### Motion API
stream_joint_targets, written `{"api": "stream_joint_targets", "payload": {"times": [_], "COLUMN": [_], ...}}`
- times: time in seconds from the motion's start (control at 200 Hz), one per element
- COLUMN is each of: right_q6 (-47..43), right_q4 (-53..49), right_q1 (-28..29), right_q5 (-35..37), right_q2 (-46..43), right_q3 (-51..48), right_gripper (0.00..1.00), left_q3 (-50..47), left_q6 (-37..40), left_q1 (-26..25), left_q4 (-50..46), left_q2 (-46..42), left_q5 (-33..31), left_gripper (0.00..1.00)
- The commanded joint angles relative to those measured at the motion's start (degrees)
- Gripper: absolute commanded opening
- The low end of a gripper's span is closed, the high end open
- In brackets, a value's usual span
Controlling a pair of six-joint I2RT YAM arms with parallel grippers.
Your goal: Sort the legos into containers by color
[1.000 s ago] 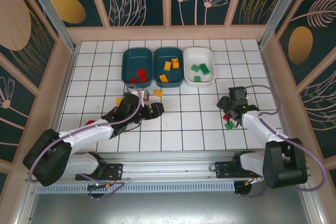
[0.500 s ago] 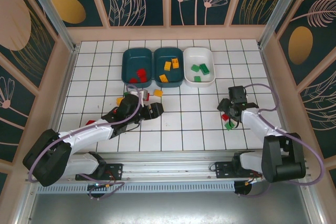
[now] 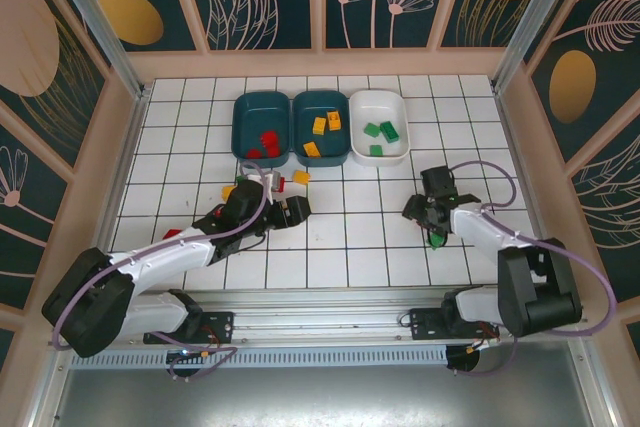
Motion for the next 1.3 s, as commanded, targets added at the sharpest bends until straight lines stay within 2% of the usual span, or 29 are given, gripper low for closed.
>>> {"api": "stream_joint_targets", "payload": {"times": [0.0,0.125,0.35,0.45,0.566,0.706,0.886,1.041,1.176,1.296], "right_q6": [1.12,2.04,-0.33,-1.16,-3.28,-8.22,-10.87,-10.59,-10.46,-10.77], "right_q4": [2.39,2.5,1.92,0.41,-1.6,-0.39,0.57,0.72,1.11,1.08], "right_q1": [2.99,6.55,7.15,6.84,6.37,6.09,6.12,6.87,7.73,8.47], "right_q5": [-0.51,0.59,1.08,3.38,4.69,-0.7,-3.49,-3.14,-0.75,-0.99], "right_q2": [3.57,5.22,1.39,-1.42,-0.5,2.06,7.53,9.67,8.53,8.61], "right_q3": [3.37,5.78,5.48,4.72,4.64,4.33,4.98,5.57,6.3,8.18], "right_gripper": [0.66,0.66,0.65,0.64,0.72,0.82,0.81,0.72,0.51,0.42], "left_q3": [-0.27,-0.44,-0.76,-0.69,-0.34,-0.27,-0.6,-0.89,-0.85,-0.2], "left_q6": [0.85,0.73,0.79,0.91,0.84,1.08,1.01,0.92,1.27,1.6], "left_q1": [-0.24,-0.16,-0.16,-0.15,-0.28,-0.24,-0.22,-0.2,-0.18,-0.02], "left_q4": [-1.54,-1.63,-1.03,-0.65,-0.13,-0.3,-0.76,-1.07,-2.17,-4.49], "left_q2": [-1.45,-1.72,-1.36,-0.64,0.11,0.12,-0.45,-0.84,-1.53,-2.63], "left_q5": [-1.25,-1.63,-1.55,-1.38,-0.9,-0.9,-1.2,-1.6,-2.82,-4.97], "left_gripper": [0.77,0.78,0.78,0.78,0.78,0.78,0.78,0.78,0.78,0.78]}}
